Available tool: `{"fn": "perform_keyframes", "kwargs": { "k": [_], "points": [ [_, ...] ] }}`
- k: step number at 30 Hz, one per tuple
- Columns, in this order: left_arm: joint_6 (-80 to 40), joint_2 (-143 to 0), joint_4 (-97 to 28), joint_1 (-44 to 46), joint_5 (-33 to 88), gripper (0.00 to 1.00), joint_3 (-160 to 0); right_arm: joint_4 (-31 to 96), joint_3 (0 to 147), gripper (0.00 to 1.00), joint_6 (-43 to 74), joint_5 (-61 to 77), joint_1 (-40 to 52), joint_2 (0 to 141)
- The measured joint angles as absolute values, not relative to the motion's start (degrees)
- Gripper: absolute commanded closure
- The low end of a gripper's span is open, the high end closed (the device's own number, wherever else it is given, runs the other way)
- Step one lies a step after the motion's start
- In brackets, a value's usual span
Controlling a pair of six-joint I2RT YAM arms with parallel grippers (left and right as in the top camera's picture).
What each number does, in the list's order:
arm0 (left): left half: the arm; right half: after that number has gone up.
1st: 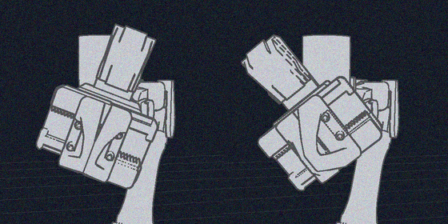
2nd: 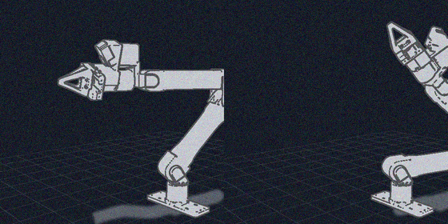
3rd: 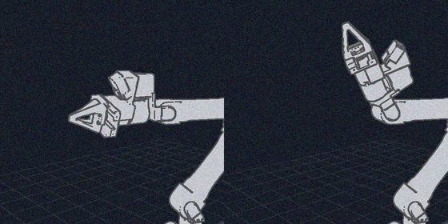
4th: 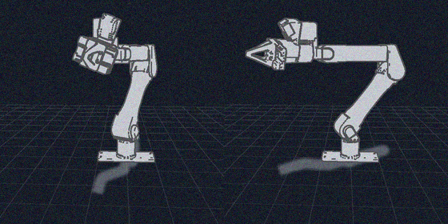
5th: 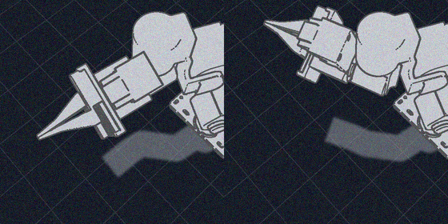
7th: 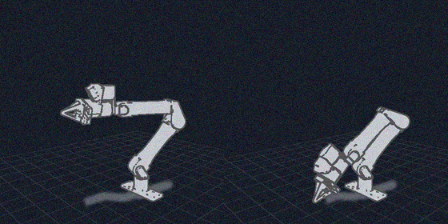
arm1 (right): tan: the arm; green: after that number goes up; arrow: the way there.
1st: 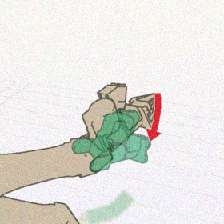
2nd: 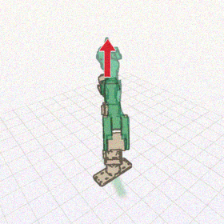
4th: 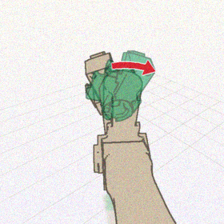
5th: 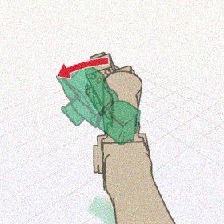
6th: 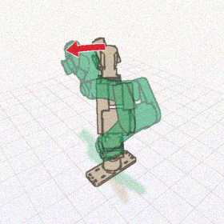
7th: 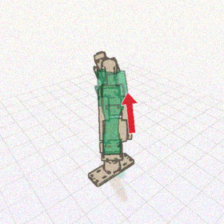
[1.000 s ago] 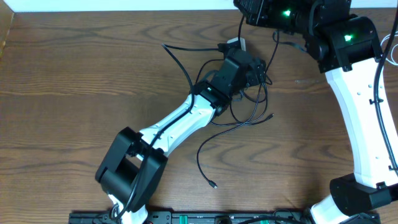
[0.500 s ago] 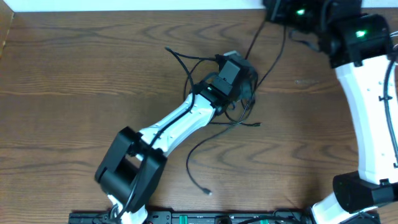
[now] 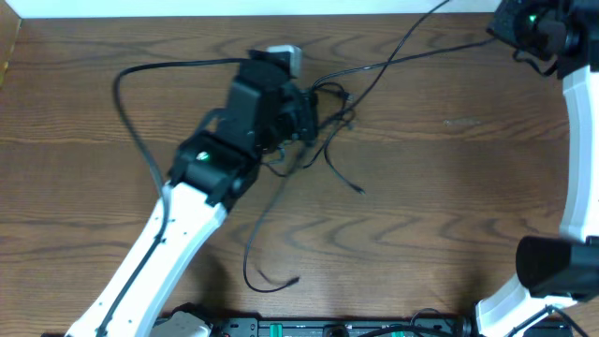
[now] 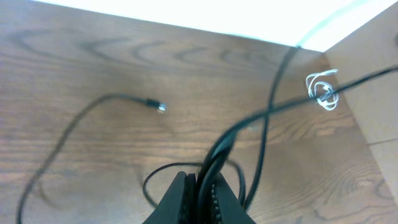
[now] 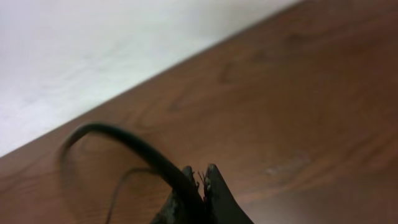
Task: Untangle cables
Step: 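Pull the grasped black cable left with the left gripper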
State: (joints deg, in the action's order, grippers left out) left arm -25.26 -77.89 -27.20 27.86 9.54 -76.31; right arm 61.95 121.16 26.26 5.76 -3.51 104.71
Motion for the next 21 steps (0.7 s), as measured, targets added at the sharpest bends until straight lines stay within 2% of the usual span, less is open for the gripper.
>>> {"fn": "perform_keyframes", "kwargs": {
  "k": [8, 21],
  "points": [
    [-23.6, -74.1, -31.0, 19.5, 9.8, 0.93, -76.3, 67.2, 121.2, 0.99, 24.9, 3.9, -10.3, 112.9],
    [-21.1, -74.2, -34.2, 14.7, 6.3, 0.93, -76.3, 73.2, 121.2, 0.99, 21.7, 1.1, -15.1, 116.4]
  ]
}}
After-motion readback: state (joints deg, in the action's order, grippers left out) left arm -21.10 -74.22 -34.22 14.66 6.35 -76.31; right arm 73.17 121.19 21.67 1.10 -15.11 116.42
